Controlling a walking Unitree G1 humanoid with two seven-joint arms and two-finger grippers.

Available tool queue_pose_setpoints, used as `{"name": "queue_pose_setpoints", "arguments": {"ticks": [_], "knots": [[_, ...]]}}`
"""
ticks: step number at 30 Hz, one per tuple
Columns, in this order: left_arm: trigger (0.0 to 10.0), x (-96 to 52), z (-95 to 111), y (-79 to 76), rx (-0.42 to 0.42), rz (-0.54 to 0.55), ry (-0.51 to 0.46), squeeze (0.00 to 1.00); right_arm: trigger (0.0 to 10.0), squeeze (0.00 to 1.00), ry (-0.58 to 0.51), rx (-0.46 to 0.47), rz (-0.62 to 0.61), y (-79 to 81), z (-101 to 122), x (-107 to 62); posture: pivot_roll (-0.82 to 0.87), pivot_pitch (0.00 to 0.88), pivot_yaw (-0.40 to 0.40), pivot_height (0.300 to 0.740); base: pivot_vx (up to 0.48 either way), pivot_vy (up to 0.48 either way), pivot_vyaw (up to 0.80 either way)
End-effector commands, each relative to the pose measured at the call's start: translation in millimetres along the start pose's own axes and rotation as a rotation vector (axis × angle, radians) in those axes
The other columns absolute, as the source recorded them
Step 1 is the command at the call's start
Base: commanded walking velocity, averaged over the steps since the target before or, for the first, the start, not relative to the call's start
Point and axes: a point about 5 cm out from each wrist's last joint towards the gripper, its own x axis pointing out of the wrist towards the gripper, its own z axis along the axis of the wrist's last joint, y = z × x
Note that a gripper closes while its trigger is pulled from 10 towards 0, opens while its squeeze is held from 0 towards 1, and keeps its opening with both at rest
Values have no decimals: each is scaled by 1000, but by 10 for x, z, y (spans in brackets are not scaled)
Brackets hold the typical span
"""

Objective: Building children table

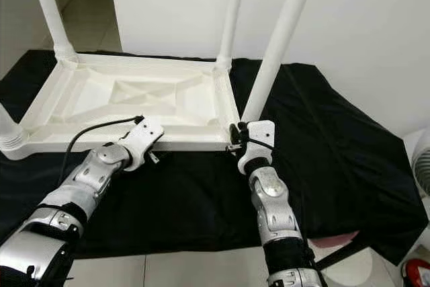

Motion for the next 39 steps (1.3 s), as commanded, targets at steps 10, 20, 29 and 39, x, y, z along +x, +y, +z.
{"name": "queue_pose_setpoints", "arguments": {"ticks": [10, 20, 29, 39], "knots": [[0, -55, -85, -39, -47, 199, 17, 0, 10000, 0, -9, -16, -40, -232, 39, 24, 32, 48, -73, 740, 0, 0, 0], [0, -151, 374, -765, 56, -165, -197, 0, 10000, 0, 10, -11, 12, -268, 48, 265, 36, 55, -77, 740, 0, 0, 0], [10000, -289, 670, -990, 16, -251, -299, 1000, 10000, 0, 14, 54, 46, -32, -125, 257, 57, 58, -94, 740, 0, 0, 0], [10000, -442, 972, -686, 1, -137, -526, 0, 10000, 0, -24, 99, 49, 155, -266, 3, 44, 64, -85, 740, 0, 0, 0]]}}
